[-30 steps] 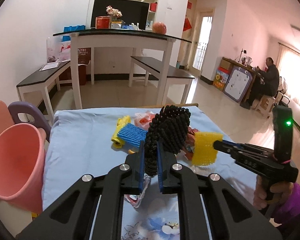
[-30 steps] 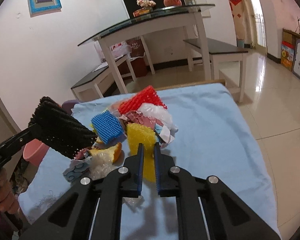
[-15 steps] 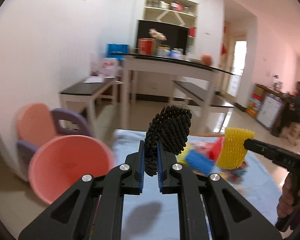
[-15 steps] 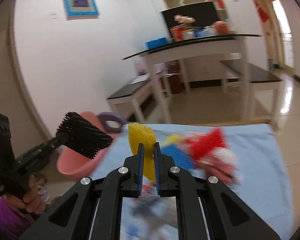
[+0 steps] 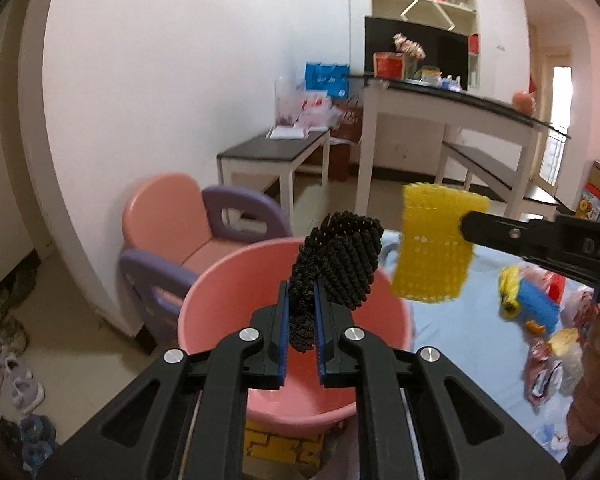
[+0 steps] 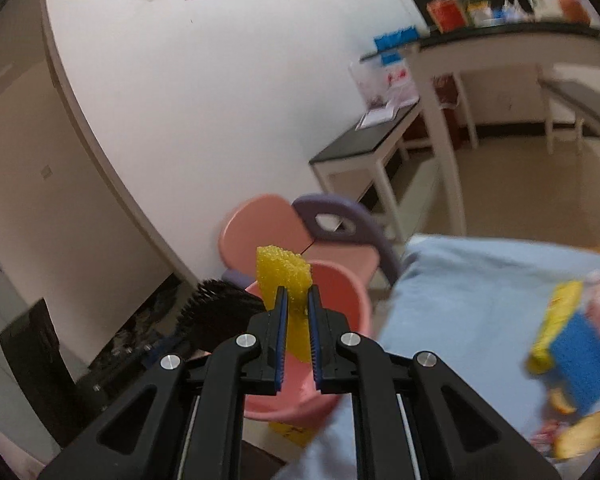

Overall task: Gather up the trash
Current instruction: 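Carry both items over the pink bucket and open both tools to drop them, then move both tools back over the table toward the wrappers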

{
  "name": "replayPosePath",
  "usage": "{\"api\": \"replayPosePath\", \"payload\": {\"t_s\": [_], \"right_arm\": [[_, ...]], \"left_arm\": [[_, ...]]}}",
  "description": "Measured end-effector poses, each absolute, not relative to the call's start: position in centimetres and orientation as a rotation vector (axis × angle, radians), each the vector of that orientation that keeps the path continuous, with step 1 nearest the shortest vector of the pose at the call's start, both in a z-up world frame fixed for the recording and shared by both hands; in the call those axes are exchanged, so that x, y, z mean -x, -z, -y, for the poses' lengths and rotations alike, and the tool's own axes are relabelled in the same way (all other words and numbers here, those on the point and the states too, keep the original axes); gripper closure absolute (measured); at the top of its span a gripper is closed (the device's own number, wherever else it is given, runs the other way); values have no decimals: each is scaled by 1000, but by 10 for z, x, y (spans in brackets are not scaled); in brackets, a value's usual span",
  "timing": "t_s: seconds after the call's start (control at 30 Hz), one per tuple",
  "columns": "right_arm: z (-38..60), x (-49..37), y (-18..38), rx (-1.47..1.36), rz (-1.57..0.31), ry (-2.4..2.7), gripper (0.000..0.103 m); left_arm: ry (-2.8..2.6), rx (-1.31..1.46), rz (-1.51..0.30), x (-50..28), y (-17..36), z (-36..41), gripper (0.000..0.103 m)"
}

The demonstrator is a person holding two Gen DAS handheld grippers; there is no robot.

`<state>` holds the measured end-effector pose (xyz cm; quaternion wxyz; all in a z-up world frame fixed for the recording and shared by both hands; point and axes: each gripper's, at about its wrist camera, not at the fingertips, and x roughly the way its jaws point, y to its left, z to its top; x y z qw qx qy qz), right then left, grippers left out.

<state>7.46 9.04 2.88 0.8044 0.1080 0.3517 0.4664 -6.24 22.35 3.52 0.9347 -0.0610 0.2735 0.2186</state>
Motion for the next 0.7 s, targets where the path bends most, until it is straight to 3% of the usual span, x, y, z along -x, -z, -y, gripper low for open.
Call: {"api": "replayPosePath", "payload": {"t_s": [0.13,0.23,0.3,0.7], "right_arm": [[-112,-80,-10,-225,-822,-986,88],[-117,-83,-1,-221,-840,-960,69],[-116,-83,1,-224,-835,-951,61],[-80,-71,-26,-185,-745,-880,56]], "left_arm": [[-439,183,-607,58,-25,-238,89],[-434,231,-613,61,-22,-250,65],[-423,254,-602,63,-23,-255,65],[-342,269,-569,66,-40,-248,64]]}}
